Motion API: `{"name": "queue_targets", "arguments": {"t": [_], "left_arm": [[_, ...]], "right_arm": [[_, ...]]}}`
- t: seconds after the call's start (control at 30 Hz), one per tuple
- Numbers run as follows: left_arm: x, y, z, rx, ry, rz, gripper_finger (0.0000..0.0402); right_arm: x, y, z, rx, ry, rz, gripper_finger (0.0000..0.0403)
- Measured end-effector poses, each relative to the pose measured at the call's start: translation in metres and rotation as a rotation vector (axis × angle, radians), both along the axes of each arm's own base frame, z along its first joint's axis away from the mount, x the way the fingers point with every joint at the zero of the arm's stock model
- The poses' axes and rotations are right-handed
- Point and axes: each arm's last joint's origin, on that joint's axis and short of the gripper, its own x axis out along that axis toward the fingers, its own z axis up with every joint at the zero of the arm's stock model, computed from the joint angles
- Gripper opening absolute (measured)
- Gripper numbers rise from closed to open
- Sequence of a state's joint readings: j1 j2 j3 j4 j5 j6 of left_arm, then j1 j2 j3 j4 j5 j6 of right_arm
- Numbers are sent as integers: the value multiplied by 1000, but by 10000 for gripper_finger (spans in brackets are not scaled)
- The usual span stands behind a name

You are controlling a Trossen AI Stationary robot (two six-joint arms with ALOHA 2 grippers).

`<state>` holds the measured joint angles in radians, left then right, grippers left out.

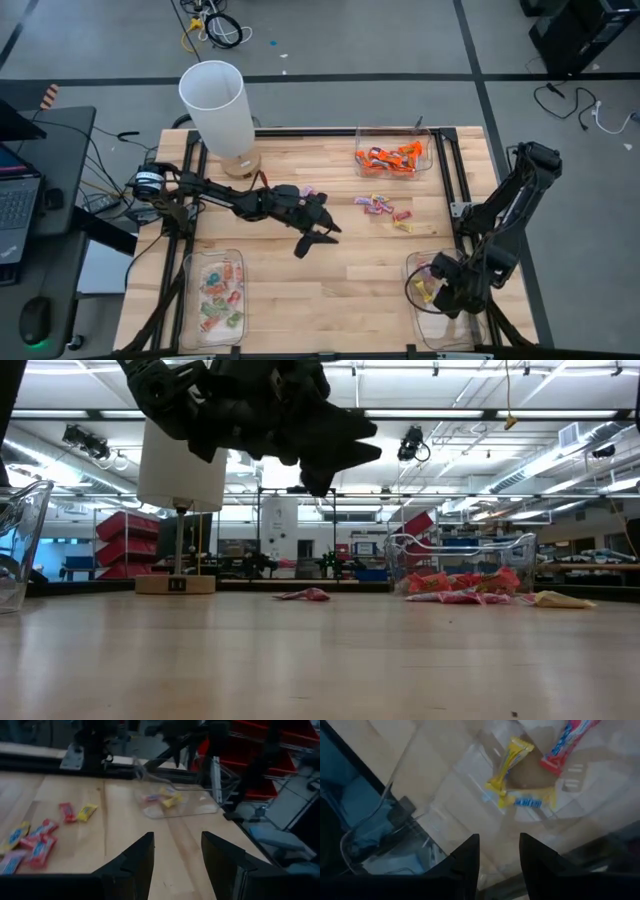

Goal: Sort candy
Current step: Put the pink candy into the bottom right transparent bin

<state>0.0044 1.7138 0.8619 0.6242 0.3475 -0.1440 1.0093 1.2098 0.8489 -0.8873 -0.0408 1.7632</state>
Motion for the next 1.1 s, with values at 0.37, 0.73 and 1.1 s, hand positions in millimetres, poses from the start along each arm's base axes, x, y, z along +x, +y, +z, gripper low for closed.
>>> {"name": "queue_targets", "arguments": {"t": [0.37,0.73,1.1], "left_arm": [[-1,10,-11,34,117,307,167],[-17,32,-37,4,435,608,167],[-29,58,-34,126,727,872,167]], "right_arm": [[24,-4,46,-112,-309,71,122],[49,-21,103,-272,-567,200,122],[67,-43,118,-358,-602,287,122]]}}
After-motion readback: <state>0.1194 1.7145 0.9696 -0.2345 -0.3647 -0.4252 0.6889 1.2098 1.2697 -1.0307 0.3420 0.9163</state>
